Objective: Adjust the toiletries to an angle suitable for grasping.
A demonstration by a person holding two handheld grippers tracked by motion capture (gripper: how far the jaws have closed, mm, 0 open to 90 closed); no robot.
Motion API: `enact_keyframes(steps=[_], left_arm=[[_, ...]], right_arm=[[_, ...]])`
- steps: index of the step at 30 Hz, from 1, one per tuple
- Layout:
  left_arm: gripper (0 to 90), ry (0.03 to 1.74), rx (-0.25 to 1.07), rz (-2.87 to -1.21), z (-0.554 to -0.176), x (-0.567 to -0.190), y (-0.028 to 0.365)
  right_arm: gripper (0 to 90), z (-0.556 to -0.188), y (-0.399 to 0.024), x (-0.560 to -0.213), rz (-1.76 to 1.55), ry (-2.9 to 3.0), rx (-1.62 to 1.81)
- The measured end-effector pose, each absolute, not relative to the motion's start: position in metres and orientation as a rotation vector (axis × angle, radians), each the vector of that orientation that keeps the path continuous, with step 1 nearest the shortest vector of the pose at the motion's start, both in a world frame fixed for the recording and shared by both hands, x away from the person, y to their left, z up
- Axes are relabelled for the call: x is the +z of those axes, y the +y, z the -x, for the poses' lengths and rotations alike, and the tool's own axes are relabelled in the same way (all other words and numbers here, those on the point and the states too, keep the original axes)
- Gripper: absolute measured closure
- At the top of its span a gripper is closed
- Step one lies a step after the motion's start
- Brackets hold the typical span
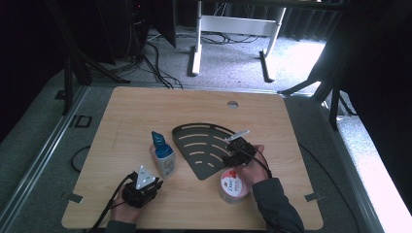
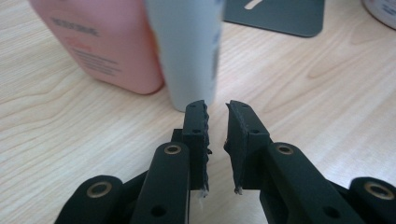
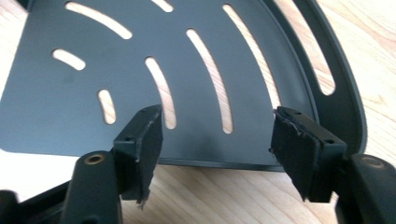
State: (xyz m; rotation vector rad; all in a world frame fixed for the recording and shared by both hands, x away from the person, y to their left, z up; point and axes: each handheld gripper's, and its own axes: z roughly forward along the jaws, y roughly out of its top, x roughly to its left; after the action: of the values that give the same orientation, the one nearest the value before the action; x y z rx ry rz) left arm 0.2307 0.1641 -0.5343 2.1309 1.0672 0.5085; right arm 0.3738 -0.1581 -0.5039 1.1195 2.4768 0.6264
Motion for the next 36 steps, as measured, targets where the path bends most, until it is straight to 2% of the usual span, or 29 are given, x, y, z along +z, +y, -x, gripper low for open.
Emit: enact_keyframes(steps=[17, 21, 24, 27, 28, 34, 36], left_arm=[[77.1, 0.955, 0.429, -2.153, -0.228, -0.534, 0.149], [73.0, 0.905, 0.382, -2.154, -0.23, -0.533, 0.141], [70.4, 0.872, 0.356, -2.167, -0.231, -0.533, 0.136], [68.9, 0.868, 0.354, -2.169, -0.231, -0.532, 0.134], [66.9, 0.839, 0.326, -2.161, -0.233, -0.532, 0.129], [62.1, 0.754, 0.345, -2.211, -0.24, -0.524, 0.106], [60.4, 0.696, 0.321, -2.23, -0.245, -0.521, 0.086]], right_arm=[[35.7, -0.37, -0.183, -0.504, -1.123, 2.435, 0.694], [47.7, -0.36, -0.198, -0.497, -1.132, 2.402, 0.843], [60.3, -0.35, -0.213, -0.495, -1.145, 2.377, 0.919], [62.8, -0.342, -0.223, -0.498, -1.162, 2.371, 0.95], [72.0, -0.332, -0.233, -0.504, -1.175, 2.382, 0.968], [74.1, -0.315, -0.251, -0.518, -1.228, 2.375, 0.991], [74.0, -0.304, -0.257, -0.523, -1.241, 2.388, 1.016]])
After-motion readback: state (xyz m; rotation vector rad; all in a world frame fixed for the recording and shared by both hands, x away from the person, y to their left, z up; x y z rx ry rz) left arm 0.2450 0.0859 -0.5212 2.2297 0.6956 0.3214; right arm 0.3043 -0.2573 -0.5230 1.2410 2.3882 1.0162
